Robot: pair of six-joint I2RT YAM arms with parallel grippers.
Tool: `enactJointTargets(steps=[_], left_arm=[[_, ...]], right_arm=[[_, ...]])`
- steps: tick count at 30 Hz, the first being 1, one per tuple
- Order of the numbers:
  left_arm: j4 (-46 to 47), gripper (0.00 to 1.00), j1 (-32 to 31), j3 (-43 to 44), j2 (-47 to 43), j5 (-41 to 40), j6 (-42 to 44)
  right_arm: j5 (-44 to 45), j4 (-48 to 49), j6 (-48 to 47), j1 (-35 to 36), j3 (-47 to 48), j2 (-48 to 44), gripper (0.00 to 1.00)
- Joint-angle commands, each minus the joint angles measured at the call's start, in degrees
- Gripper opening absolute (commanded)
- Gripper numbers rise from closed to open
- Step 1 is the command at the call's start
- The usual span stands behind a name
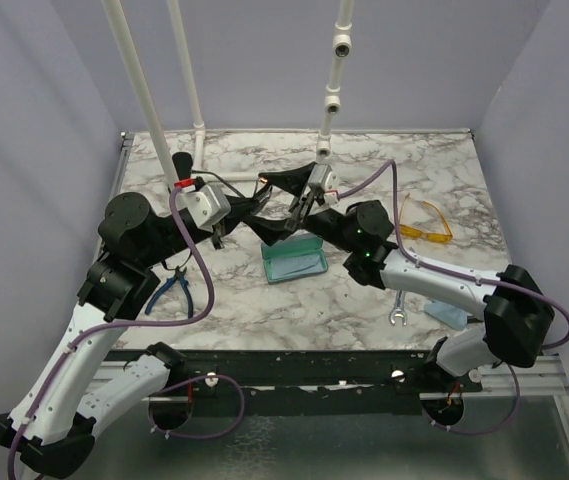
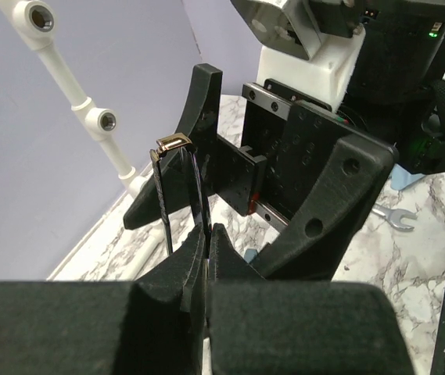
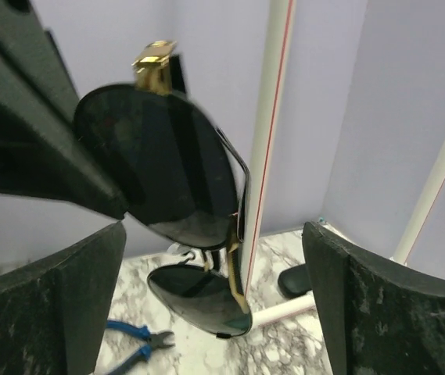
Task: Organize the sunglasses
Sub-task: Fold the sunglasses at the center of the board.
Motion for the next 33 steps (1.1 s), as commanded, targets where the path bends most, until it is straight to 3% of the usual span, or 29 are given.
enactJointTargets(steps=[1,6,12,15,17,20,22,25,27,29,33], left_arm=[[0.5,0.0,0.1,1.2,-0.4,1.1,0.6],[-3.8,0.0,0.1,2.0,-0.5,4.2,6.1],[-6.6,0.0,0.1,1.6,-0.4,9.3,10.7],[-12.1,0.0,0.1,2.7,-0.7,14.9,19.2],[-19.7,0.0,0.1,3.9,-1.1,18.8,30.1],[-32.8,0.0,0.1,4.8,-2.1,19.6,47.2],[-36.9,0.0,0.1,3.8,-3.7,16.4,53.5],[-43.6,0.0,0.1,3.4,-5.2,14.0,64.5],[-46.1,0.0,0.1,3.6,-5.5,13.1,68.5],[-49.0,0.0,0.1,3.7,-6.0,11.7,72.4],[-59.6,0.0,0.2,0.9,-8.9,3.4,94.8]], right_arm=[[-7.3,-7.0,-9.9,0.3,0.0,-4.8,1.0],[-7.3,-25.3,-17.2,-1.6,-1.9,-14.6,1.0],[-25.2,-46.5,-14.7,-10.0,1.7,-19.9,1.0],[-39.8,-44.5,-6.7,-18.7,0.8,-19.5,1.0],[-45.2,-41.6,-4.3,-22.1,-0.3,-18.4,1.0],[-44.6,-47.4,-9.5,-22.2,3.3,-14.2,0.99],[-43.6,-47.2,-8.8,-22.2,6.2,-10.9,0.97],[-37.9,-42.0,-1.3,-22.0,9.5,-6.2,0.88],[-34.2,-43.5,1.8,-20.8,14.1,-2.8,0.8],[-34.2,-43.8,-0.1,-18.0,17.2,-0.3,0.79],[-37.8,-40.4,-5.8,-12.1,19.6,2.6,0.81]])
